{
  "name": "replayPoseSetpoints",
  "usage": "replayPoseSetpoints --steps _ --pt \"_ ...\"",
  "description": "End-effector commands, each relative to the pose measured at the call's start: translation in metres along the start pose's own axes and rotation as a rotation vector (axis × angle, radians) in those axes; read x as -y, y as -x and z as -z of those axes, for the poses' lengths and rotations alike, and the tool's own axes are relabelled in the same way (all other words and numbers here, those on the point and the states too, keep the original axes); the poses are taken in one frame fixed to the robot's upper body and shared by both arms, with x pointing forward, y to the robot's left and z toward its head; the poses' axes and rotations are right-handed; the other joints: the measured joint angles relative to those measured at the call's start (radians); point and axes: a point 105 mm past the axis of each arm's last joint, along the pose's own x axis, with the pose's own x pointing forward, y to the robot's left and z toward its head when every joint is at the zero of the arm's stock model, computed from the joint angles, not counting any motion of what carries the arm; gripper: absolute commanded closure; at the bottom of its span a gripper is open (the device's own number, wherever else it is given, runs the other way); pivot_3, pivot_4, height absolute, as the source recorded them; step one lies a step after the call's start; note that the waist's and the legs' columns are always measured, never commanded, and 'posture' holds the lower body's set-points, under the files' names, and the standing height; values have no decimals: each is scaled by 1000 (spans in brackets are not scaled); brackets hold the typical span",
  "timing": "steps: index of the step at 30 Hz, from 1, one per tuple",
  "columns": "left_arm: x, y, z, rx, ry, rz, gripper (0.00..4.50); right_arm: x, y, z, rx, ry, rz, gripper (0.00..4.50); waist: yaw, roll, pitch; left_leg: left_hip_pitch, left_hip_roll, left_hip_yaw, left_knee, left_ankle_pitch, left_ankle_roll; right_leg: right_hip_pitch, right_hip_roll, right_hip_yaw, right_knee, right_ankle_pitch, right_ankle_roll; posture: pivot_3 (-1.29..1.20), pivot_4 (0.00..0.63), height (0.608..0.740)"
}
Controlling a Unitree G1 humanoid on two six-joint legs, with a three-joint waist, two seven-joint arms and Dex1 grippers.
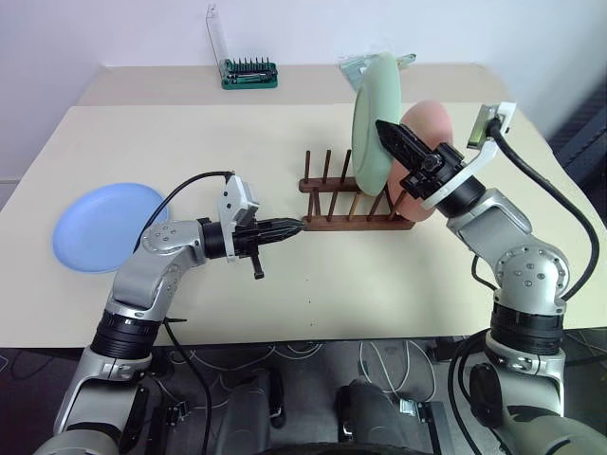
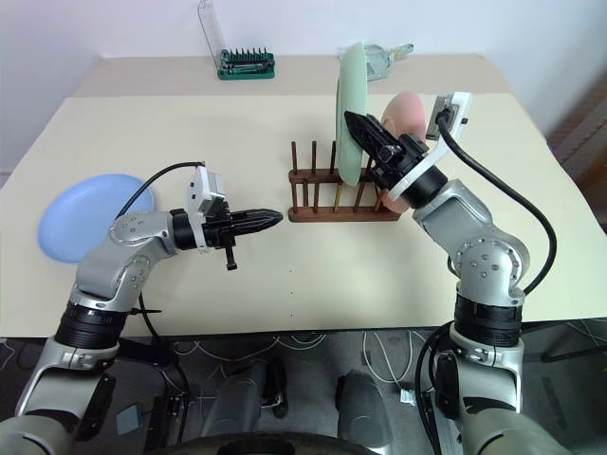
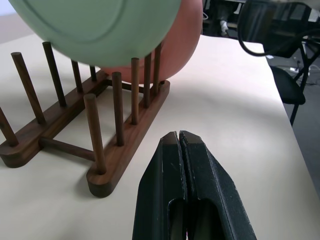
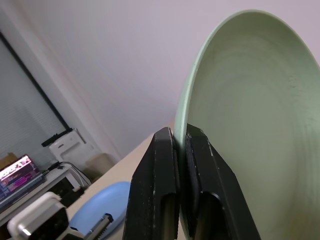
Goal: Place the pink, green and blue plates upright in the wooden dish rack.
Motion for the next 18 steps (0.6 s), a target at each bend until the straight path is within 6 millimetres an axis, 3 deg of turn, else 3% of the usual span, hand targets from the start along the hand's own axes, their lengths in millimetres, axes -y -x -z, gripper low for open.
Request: replayPoseSetpoints --steps 1,12,15,18 --pt "0 3 -14 35 -42 -2 4500 -1 2 -7 23 9 -10 4475 0 0 0 0 0 0 0 0 0 0 0 0 0 0 0 0 150 732" --pt "-2 3 -16 47 -54 -19 4500 7 5 4 0 -49 18 4475 0 0 0 0 0 0 0 0 0 0 0 0 0 0 0 0 150 732" --pt "-2 3 -17 49 -56 -20 4500 8 5 5 -2 -51 22 3517 0 0 0 0 0 0 0 0 0 0 0 0 0 0 0 0 150 732" --pt "-2 3 -17 48 -55 -19 4500 7 5 5 -2 -50 22 2077 0 0 0 0 0 0 0 0 0 0 0 0 0 0 0 0 150 732"
